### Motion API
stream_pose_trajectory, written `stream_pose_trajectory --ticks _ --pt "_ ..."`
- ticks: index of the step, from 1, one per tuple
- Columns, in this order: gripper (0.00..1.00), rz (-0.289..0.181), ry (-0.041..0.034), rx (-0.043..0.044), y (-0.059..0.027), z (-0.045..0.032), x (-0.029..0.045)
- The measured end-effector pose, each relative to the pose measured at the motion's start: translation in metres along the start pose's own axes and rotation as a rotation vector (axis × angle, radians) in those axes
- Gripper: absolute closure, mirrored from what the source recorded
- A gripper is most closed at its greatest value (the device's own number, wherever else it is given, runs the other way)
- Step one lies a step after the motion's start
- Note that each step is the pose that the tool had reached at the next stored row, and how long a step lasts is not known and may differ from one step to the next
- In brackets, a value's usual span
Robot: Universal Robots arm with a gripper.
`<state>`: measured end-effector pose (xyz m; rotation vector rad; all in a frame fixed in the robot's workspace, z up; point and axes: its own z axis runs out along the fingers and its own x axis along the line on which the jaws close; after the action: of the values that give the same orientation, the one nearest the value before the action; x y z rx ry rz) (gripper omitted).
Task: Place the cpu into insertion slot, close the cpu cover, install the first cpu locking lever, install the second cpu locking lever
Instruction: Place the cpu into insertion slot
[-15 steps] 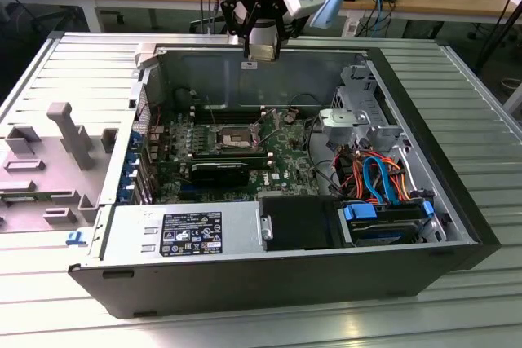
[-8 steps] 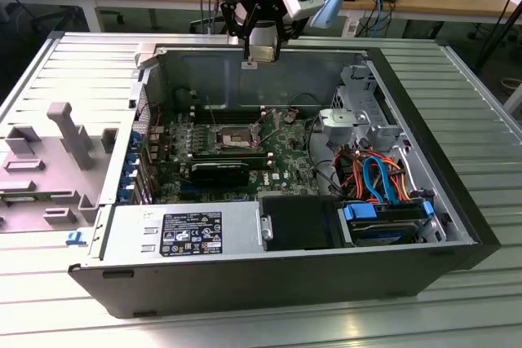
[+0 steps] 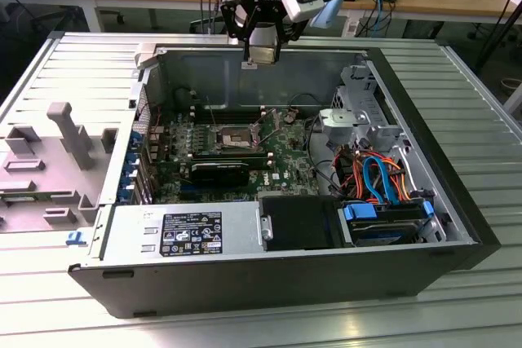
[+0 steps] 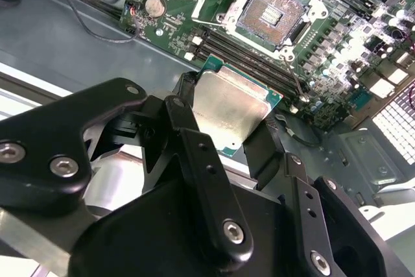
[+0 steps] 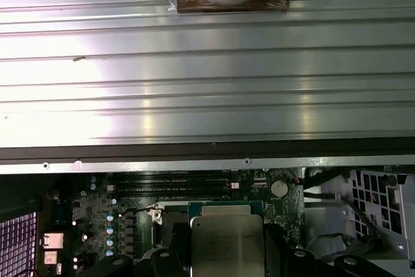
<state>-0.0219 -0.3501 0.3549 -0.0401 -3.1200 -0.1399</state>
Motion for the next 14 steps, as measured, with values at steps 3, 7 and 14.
stream_pose_trajectory --ticks 3,7,14 --pt "0.45 0.0 0.0 0.0 -0.0003 0.0005 0.0" --pt "0.45 0.0 0.0 0.0 -0.0007 0.0012 0.0" --pt "0.45 0.0 0.0 -0.0001 -0.0021 0.0037 -0.0001"
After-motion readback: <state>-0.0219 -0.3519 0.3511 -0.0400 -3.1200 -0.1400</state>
